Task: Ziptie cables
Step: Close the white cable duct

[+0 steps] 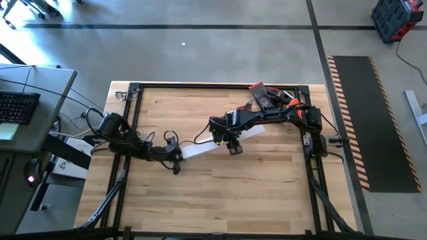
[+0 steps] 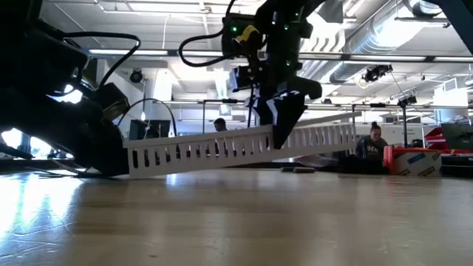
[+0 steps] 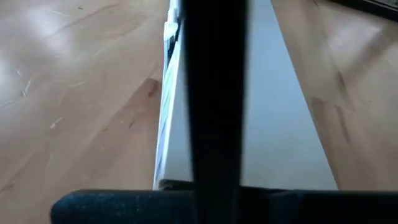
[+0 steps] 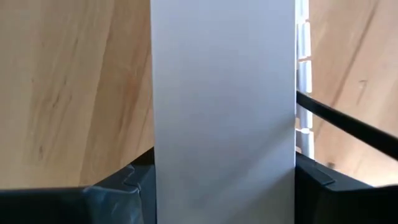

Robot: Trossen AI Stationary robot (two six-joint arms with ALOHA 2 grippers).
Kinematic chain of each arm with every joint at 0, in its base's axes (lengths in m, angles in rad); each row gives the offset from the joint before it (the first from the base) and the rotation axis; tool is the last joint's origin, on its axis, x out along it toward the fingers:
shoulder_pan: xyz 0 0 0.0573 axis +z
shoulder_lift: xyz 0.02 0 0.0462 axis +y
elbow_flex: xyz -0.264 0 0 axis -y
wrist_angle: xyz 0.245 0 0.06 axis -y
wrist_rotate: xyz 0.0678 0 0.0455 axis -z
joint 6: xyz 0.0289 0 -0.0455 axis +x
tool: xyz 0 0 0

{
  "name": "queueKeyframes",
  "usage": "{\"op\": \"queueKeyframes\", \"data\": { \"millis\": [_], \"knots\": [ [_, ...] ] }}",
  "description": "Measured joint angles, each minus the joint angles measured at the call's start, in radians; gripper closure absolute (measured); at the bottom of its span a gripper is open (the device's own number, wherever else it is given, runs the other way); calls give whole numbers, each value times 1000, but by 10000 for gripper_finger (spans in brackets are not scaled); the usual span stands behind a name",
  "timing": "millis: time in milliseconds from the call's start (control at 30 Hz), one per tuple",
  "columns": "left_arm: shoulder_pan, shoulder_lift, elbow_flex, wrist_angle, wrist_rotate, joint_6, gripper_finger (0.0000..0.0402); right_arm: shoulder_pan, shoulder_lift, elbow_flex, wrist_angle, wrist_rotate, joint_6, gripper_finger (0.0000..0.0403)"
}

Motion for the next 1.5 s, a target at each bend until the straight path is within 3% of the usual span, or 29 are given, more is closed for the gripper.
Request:
{"op": "queueKeyframes", "data": {
  "millis": [733, 1300, 1500],
  "knots": [
    [55, 35, 18, 6, 69, -17, 401, 3, -22, 171, -146, 71, -91, 202],
    [56, 35, 10, -11, 93, -1, 402, -79, -20, 1, -54, -207, -46, 202],
    [58, 35, -4, 23, 129, -2, 401, -94, -92, 1, -58, -157, -126, 202]
  ]
}}
